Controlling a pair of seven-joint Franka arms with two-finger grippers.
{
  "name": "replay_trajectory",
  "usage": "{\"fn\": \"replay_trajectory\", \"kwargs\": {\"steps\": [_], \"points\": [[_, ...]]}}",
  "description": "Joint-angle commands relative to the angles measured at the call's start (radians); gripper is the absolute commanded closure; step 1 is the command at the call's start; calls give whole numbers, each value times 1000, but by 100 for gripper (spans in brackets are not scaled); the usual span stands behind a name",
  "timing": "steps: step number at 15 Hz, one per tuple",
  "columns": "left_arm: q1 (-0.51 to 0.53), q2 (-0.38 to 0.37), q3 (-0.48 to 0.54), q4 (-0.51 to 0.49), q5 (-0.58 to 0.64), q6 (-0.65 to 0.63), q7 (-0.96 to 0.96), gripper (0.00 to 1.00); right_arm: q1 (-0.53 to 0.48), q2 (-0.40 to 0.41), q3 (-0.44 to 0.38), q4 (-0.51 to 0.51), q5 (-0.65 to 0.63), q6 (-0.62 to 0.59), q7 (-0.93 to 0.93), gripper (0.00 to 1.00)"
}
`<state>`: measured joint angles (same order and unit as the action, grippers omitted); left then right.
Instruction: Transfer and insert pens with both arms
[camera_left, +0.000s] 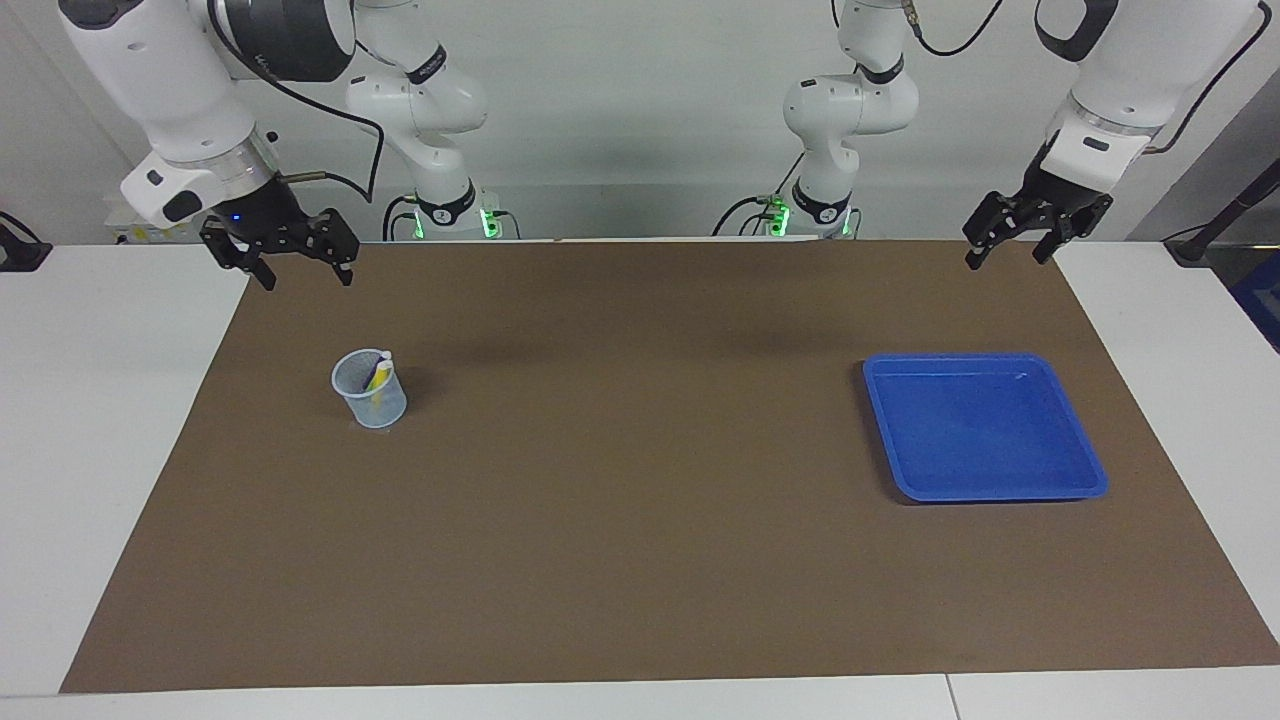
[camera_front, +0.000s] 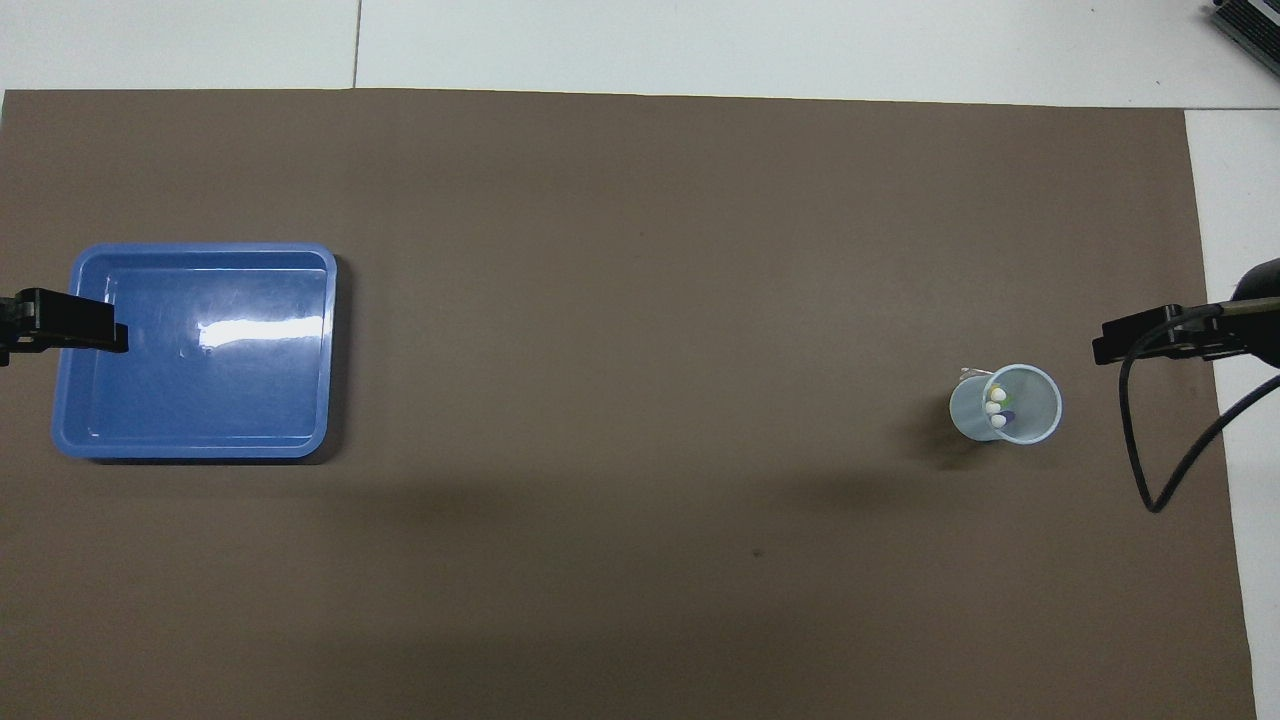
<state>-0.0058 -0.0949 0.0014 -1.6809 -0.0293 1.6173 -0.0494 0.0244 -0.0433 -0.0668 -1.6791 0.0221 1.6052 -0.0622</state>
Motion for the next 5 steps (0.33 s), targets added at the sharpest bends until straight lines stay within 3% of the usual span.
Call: {"fn": "replay_trajectory", "kwargs": {"steps": [1,5], "points": [[9,-11,-6,0,14,-5,3,0,11,-4,5,10,32,-21,15,0],[9,-11,-6,1,14,-5,3,0,11,-6,8,10,35,-24,15,0]]}}
